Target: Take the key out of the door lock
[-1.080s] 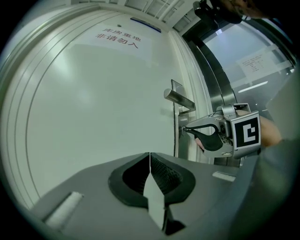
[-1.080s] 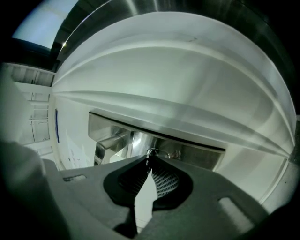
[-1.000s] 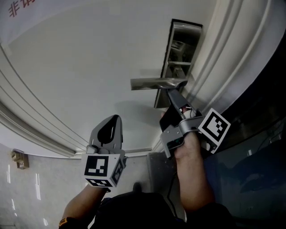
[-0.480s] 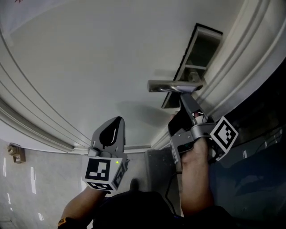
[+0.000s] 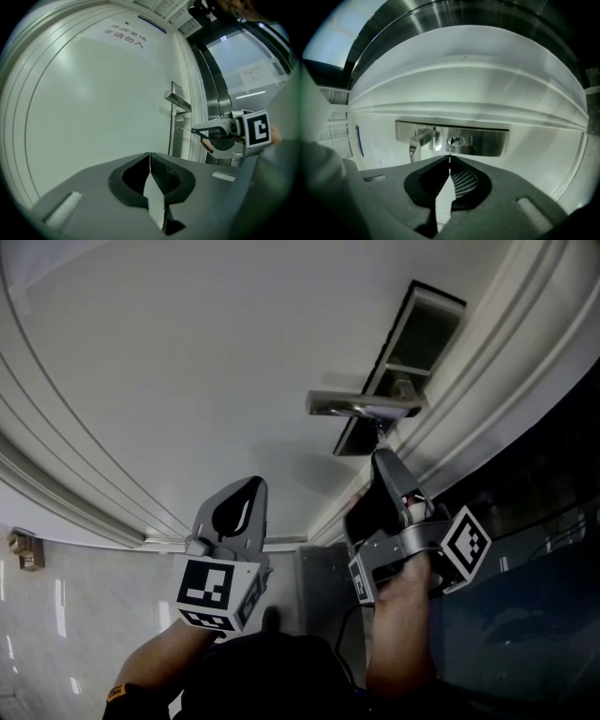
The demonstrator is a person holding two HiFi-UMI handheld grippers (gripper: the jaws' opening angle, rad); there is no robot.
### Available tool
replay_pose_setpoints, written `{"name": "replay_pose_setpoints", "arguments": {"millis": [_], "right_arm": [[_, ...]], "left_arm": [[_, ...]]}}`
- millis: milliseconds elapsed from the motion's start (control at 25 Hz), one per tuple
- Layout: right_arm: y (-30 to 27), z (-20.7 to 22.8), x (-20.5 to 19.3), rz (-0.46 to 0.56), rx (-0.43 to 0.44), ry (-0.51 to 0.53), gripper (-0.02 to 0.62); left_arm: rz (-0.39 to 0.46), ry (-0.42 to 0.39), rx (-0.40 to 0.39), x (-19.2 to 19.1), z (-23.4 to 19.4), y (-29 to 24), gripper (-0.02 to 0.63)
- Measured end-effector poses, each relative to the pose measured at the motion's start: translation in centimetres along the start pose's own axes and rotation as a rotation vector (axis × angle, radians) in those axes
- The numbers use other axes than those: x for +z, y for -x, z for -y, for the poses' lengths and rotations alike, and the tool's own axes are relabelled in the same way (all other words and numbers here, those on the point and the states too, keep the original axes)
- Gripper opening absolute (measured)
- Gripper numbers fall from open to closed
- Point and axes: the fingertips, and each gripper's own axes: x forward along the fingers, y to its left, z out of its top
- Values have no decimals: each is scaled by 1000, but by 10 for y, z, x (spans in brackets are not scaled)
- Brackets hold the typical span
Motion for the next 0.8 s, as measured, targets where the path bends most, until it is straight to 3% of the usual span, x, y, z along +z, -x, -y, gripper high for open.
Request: {"name": "replay_pose_setpoints", "arguments": {"millis": [320, 480, 680, 800], "right_arm": [[52, -13, -34, -10, 34, 181, -3], [70, -13, -42, 9, 20, 345, -3], [93, -21, -80, 5, -5, 564, -3], [102, -14, -103, -19, -31, 621, -3]], "left_arm": [[13, -17, -57, -3, 26, 21, 23], [28, -44, -66, -1, 29, 39, 18], [38, -45, -55, -1, 16, 85, 18], [33, -34, -46, -6, 7, 109, 18]]}}
